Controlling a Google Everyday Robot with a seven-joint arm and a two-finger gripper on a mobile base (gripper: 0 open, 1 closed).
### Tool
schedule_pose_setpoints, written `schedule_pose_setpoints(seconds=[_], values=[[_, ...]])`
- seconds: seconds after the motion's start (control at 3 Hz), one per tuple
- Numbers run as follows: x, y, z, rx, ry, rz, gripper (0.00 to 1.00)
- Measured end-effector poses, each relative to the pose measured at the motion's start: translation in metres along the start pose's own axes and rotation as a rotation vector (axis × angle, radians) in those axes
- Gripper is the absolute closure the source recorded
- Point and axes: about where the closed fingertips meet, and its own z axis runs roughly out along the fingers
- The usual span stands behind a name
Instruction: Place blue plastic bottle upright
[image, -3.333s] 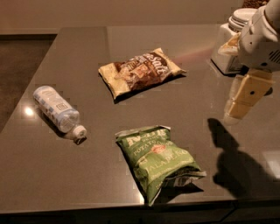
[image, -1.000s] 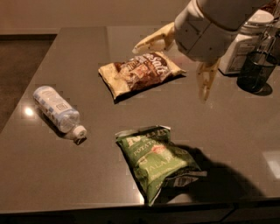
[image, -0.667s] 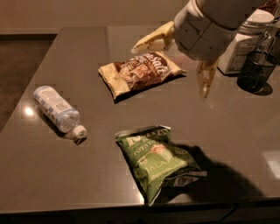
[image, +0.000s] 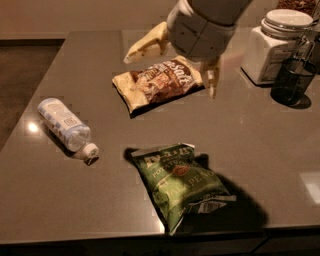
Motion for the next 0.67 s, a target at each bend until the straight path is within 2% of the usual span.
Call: schedule_pose_setpoints(seconds=[0.67], values=[[0.001, -0.052, 0.066, -0.097, -0.062, -0.353, 0.00]])
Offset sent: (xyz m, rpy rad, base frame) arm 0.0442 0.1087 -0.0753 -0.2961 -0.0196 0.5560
